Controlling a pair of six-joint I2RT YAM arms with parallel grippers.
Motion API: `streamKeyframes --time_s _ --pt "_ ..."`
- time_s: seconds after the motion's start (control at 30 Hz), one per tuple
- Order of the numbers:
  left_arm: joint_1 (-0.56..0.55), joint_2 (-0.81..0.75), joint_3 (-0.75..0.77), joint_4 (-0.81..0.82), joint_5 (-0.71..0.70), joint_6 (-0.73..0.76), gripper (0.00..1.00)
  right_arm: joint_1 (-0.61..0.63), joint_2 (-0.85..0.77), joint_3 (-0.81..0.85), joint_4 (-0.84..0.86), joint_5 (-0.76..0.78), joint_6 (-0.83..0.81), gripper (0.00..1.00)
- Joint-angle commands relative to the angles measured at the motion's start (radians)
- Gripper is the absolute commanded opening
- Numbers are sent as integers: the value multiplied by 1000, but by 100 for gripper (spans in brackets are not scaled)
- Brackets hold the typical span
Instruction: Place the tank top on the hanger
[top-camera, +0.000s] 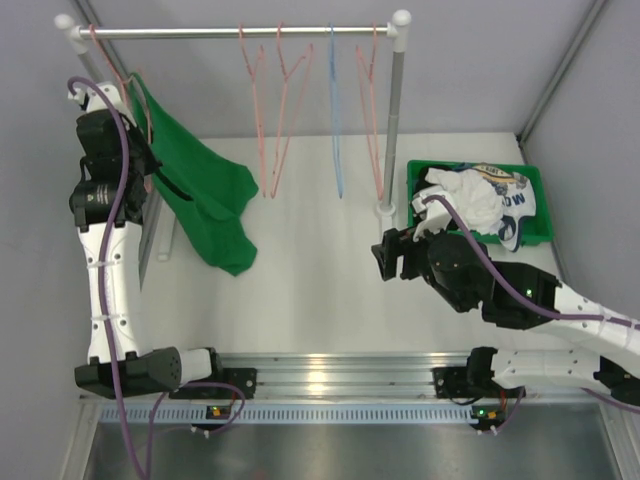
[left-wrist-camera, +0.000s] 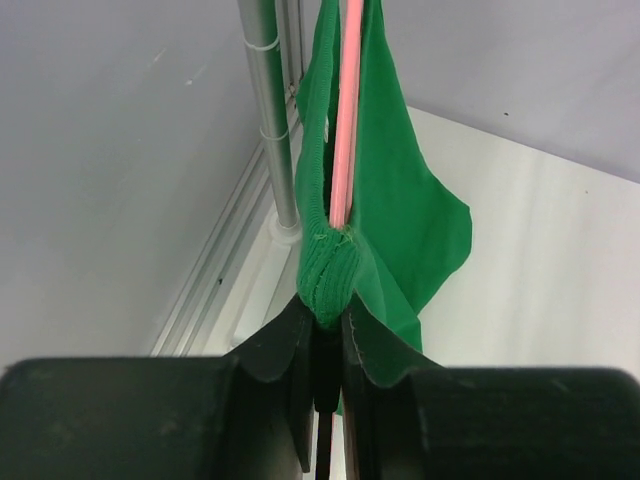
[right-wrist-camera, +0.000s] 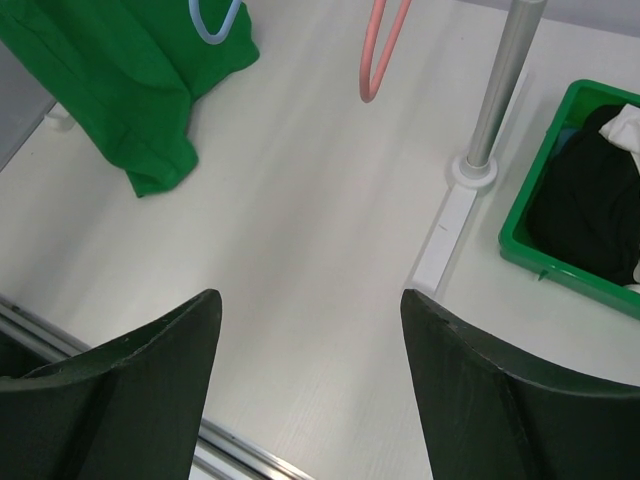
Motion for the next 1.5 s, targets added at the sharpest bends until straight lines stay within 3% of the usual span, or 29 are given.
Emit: streamKeyframes --time_s 0.0,0.17,0.37,0.73,1.1,1.47 --pt "7 -36 5 27 -42 -10 18 16 5 13 41 -8 -18 73" --pt "7 -41 17 18 -49 -7 29 16 12 20 38 -11 -13 73" --pt "7 -45 23 15 -58 -4 33 16 19 23 33 -15 -7 72" --pt "7 -79 29 -3 -65 8 51 16 28 27 29 -20 -5 73" --pt "7 -111 39 -27 -138 16 56 16 42 44 20 -26 -13 74" --pt "7 -144 91 -50 -124 16 57 16 24 33 0 -29 -1 74"
